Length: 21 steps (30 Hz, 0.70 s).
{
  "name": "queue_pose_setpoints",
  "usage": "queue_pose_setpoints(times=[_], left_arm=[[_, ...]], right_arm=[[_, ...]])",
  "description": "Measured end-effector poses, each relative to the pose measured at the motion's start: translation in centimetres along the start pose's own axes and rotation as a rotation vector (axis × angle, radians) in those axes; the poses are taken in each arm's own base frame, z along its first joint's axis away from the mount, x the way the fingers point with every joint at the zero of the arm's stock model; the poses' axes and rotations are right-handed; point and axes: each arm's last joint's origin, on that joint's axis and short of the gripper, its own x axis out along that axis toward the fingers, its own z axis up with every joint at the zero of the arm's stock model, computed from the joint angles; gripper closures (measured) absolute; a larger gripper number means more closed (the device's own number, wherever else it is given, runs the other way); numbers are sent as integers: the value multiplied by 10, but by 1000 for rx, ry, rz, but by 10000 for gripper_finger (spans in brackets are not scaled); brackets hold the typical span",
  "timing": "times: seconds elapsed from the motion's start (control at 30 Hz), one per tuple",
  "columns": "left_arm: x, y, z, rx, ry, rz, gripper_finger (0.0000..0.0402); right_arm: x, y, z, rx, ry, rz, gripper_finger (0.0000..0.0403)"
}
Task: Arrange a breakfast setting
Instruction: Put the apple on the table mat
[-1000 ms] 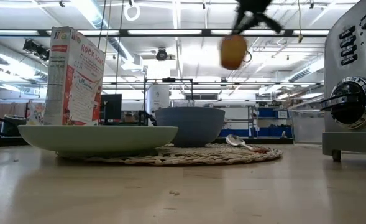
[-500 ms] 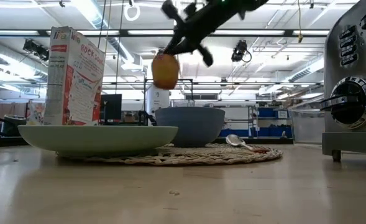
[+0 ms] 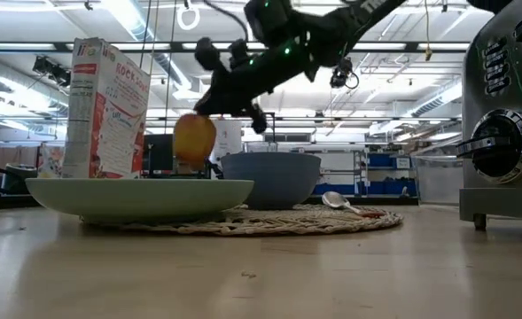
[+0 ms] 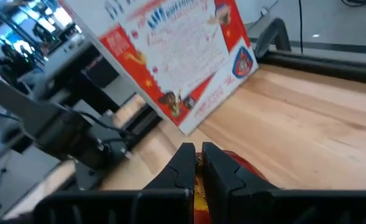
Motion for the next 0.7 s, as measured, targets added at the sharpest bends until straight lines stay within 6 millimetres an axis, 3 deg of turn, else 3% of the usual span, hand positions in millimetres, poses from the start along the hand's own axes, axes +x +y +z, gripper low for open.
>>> queue_pose_setpoints(times=[0.47,0.7], left_arm=[[8,-3,-2,-21,35,-87,265],[17,-5,-5,-24,63,-106,265]], right_arm=[[31,-19,-38,-232,11,47,386],[32,-22,-39,-330,25,35,386]])
